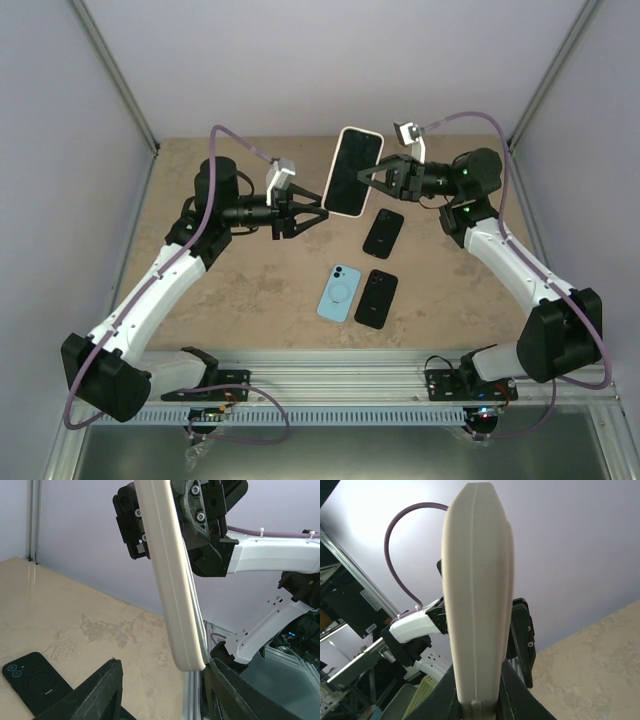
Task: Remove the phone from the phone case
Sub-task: Remove the phone case from the phone.
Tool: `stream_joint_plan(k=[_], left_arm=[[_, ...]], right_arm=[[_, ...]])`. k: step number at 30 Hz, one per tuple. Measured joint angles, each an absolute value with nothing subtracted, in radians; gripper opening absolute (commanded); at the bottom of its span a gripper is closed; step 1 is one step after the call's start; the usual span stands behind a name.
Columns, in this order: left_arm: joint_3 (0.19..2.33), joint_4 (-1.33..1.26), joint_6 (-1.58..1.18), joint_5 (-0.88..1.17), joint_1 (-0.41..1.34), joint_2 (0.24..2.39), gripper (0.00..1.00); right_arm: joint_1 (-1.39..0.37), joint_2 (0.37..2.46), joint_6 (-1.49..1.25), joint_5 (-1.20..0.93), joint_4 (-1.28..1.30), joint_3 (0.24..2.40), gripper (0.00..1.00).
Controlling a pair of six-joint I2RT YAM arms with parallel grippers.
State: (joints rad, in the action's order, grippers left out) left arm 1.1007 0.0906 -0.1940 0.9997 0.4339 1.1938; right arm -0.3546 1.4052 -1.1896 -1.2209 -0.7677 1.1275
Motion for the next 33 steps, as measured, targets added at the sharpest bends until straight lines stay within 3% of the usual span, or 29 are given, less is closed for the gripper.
stream_joint_plan(k=[15,22,33], left_arm=[[1.102,0.090,-0.199,0.931,0.397,1.222,0.42],[1.102,0.085,-0.212,0.950,0.388,1.231,0.56],[1.077,0.033,-0.258,1.151,0.390,1.177,0.61]], right_arm=[[-0.364,1.401,-1.327,-1.234,-0.916,1.104,0.00],[-0.371,1.400,-1.345,-1.253,-0.942,1.104,0.01],[-0.355,1.400,-1.316,-1.242,-0.887,1.104,0.01]])
